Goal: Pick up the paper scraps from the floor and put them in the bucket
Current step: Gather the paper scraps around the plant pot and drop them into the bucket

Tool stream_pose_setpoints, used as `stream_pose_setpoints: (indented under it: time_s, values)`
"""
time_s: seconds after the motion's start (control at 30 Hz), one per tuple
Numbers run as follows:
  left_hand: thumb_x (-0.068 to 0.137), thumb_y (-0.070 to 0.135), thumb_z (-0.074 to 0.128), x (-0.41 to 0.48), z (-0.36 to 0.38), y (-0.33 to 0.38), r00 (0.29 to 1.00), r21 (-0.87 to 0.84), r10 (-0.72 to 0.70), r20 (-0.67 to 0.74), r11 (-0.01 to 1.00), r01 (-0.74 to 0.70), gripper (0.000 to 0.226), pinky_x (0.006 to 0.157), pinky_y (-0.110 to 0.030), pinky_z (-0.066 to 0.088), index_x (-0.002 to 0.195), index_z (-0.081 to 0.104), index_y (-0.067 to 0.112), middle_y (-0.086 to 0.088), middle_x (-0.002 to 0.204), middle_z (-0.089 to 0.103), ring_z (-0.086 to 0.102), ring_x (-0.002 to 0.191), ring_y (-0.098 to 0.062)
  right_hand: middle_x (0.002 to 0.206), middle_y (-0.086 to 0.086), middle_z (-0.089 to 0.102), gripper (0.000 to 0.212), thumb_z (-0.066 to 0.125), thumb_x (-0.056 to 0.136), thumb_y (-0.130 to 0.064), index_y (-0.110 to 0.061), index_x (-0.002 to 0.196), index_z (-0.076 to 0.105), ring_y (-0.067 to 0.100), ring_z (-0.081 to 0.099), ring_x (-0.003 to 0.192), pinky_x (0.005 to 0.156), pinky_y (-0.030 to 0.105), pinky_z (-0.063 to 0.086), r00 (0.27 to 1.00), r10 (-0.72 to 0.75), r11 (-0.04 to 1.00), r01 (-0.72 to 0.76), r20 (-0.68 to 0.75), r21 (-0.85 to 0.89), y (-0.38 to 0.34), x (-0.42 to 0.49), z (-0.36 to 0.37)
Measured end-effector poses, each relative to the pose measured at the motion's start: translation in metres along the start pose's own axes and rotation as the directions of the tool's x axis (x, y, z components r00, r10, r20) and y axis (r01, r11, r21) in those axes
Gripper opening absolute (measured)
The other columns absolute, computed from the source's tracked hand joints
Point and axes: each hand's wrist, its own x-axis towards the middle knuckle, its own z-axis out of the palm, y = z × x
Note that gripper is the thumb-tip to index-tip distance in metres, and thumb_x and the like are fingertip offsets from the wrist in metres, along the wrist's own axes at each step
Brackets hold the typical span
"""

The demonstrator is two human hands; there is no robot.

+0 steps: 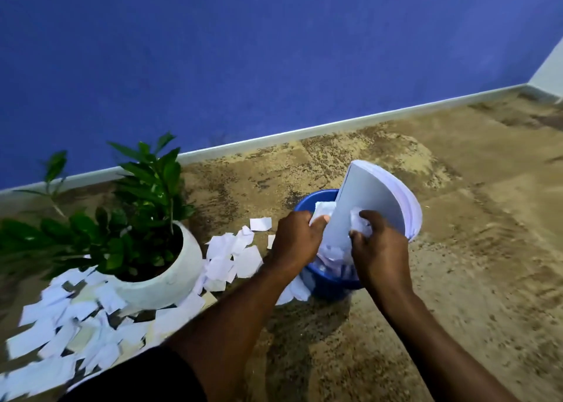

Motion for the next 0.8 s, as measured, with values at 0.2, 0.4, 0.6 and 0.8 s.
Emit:
stream_pose_setpoints:
  time_s: [0.2,0.4,0.6,0.8]
  values:
    - [0.099,0.043,0.039,-0.001,0.002,-0.002,0.969,-0.190,0.033,0.245,0.982,0.014,0.039,0.082,-0.027,0.041,0.104,0.064,0.014,-0.011,0.109,0.067,0.059,0.105,-0.025,0.125,0.019,0.054,0.043,0.059,0.085,-0.003,-0.008,0.128,0.056,0.032,0.052,0.113,0.094,0.029,0.034,0.997,-0.051,0.998,0.053,0.053,-0.027,-0.007,-0.001,0.011]
    - [0.098,0.030,0.047,-0.020,0.003,-0.033,0.990,-0.230,0.135,-0.046,0.963,-0.142,0.041,0.100,-0.029,0.043,0.136,0.050,0.015,-0.004,0.133,0.058,0.055,0.121,-0.016,0.111,0.012,0.059,0.028,0.058,0.083,0.004,-0.007,0.109,0.065,0.029,0.060,0.100,0.087,0.040,0.051,0.961,-0.230,0.963,0.248,-0.156,0.109,-0.023,-0.034,0.020]
    - [0.088,0.016,0.059,-0.046,0.003,-0.122,0.974,-0.083,0.025,-0.225,0.996,-0.045,0.040,0.104,-0.026,0.038,0.127,0.056,0.013,-0.004,0.129,0.060,0.054,0.120,-0.018,0.107,0.006,0.063,0.022,0.061,0.084,-0.005,-0.016,0.103,0.061,0.016,0.059,0.097,0.084,0.016,0.044,0.909,-0.416,0.901,0.412,-0.002,0.137,-0.020,-0.098,0.065]
    - [0.081,0.029,0.063,-0.055,0.037,-0.191,0.796,0.277,-0.597,0.106,0.786,0.552,0.048,0.100,-0.029,0.040,0.122,0.055,0.005,-0.012,0.121,0.065,0.060,0.113,-0.010,0.134,0.014,0.047,0.047,0.044,0.094,-0.011,-0.019,0.140,0.036,0.031,0.062,0.099,0.080,0.039,0.051,0.809,-0.084,0.903,0.309,0.582,-0.298,0.036,-0.111,0.136]
